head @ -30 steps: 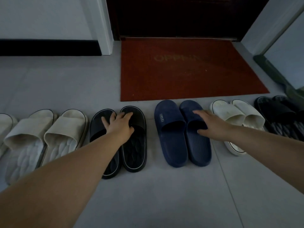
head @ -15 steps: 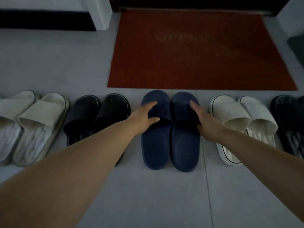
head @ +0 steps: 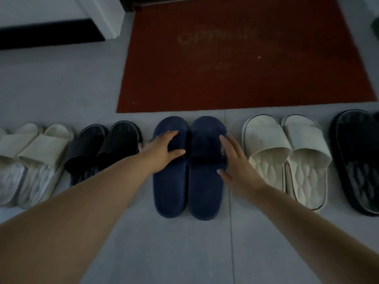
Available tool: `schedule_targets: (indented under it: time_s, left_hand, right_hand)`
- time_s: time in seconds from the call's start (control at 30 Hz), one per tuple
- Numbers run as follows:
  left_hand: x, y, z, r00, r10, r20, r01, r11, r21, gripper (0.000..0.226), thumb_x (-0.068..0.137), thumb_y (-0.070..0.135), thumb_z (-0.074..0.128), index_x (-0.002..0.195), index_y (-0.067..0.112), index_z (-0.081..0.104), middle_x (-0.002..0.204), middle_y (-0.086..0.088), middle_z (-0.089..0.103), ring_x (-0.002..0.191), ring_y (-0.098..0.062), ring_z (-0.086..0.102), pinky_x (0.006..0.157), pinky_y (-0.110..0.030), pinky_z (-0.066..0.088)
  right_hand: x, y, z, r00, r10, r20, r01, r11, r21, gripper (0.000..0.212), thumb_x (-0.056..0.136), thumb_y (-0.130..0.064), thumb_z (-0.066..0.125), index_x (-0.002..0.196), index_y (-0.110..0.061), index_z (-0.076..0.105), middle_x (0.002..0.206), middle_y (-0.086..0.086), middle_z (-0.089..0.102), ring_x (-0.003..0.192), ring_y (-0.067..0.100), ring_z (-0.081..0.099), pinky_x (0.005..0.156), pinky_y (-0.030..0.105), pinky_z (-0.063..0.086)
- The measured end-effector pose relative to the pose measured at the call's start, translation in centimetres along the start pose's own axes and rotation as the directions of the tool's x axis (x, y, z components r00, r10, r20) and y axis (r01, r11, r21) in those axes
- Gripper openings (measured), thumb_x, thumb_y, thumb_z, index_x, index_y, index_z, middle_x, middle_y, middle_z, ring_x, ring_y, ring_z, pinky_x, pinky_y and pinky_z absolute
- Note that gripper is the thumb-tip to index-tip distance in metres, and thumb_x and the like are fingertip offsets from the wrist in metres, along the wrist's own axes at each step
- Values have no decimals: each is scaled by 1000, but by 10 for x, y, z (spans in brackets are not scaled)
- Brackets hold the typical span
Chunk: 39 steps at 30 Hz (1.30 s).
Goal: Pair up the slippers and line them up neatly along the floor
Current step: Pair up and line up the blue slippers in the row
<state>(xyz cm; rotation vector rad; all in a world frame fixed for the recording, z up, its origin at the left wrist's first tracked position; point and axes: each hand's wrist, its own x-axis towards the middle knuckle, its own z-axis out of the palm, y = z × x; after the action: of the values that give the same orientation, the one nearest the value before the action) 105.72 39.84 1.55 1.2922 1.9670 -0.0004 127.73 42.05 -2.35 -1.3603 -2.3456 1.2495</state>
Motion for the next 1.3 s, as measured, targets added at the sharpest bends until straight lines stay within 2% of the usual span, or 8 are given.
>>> schedule_targets:
  time_s: [0.13, 0.3, 0.43, 0.7, 0.9, 1.0, 1.1, 1.3]
  left_hand:
    - [8, 50, 17, 961, 248, -124, -251, 968, -8, 67, 84, 40, 60, 142, 28, 29, 149, -2, 36, 137, -21, 32, 117, -42, 20]
    - [15, 120, 60, 912, 409, -1, -405, 902, -153, 65, 87, 27, 61, 143, 24, 29, 153, 2, 27, 139, -13, 27, 102, -14, 19]
    - [28, 156, 97, 911, 393, 122, -381, 918, -111, 71, 91, 23, 54, 148, 19, 12, 159, 2, 2, 144, -13, 15, 111, -21, 17]
    - [23, 153, 124, 942, 334, 26, -331, 940, -84, 57, 97, 11, 34, 148, 20, 10, 159, 6, -1, 145, -13, 10, 110, -20, 13]
    - [20, 159, 118, 946, 321, 38, -320, 947, -31, 61, 96, 18, 41, 148, 20, 9, 159, 4, -1, 145, -14, 11, 114, -26, 16]
    - [18, 162, 120, 949, 314, -30, -314, 949, -24, 64, 93, 24, 49, 147, 22, 15, 159, 3, 5, 145, -19, 14, 116, -33, 18]
    - [19, 172, 119, 919, 381, -98, -385, 923, -24, 65, 89, 32, 54, 145, 24, 22, 157, 2, 15, 145, -23, 13, 118, -45, 17]
    - [24, 190, 126, 890, 454, 47, -456, 888, 55, 68, 87, 42, 54, 144, 41, 16, 157, 14, 6, 146, -22, -8, 116, -55, -5]
  right_hand:
    - [-32, 39, -45, 976, -147, -161, 95, 952, -290, 73, 80, -14, 67, 143, -11, 29, 149, 12, 31, 136, 30, 30, 108, 34, 24]
    - [-42, 110, -129, 886, 332, -322, -397, 903, -162, 71, 81, -14, 61, 142, -12, 25, 144, 14, 37, 133, 35, 29, 109, 43, 23]
    - [-57, 138, -128, 889, 412, -199, -430, 901, -56, 67, 88, -10, 51, 145, -15, 17, 140, 15, 44, 119, 37, 50, 92, 36, 40]
    - [-65, 137, -117, 893, 391, -225, -404, 914, -16, 58, 94, -15, 39, 146, -18, 13, 136, 18, 49, 117, 35, 52, 99, 38, 40]
    - [-75, 135, -116, 882, 385, -273, -381, 922, 68, 66, 91, -10, 41, 147, -22, 9, 151, 7, 30, 136, 27, 34, 109, 35, 28]
    - [-91, 140, -119, 870, 288, -401, -343, 936, -72, 66, 89, -13, 47, 146, -23, 15, 155, 2, 19, 140, 26, 22, 110, 36, 24]
    - [-108, 159, -145, 772, 239, -589, -417, 890, -186, 61, 88, -18, 52, 143, -21, 26, 153, 6, 23, 138, 32, 19, 112, 45, 21]
    - [-92, 202, -209, 699, 525, -486, -659, 736, -154, 74, 84, -62, 43, 144, -40, 6, 158, -9, 5, 142, 41, -6, 112, 59, 3]
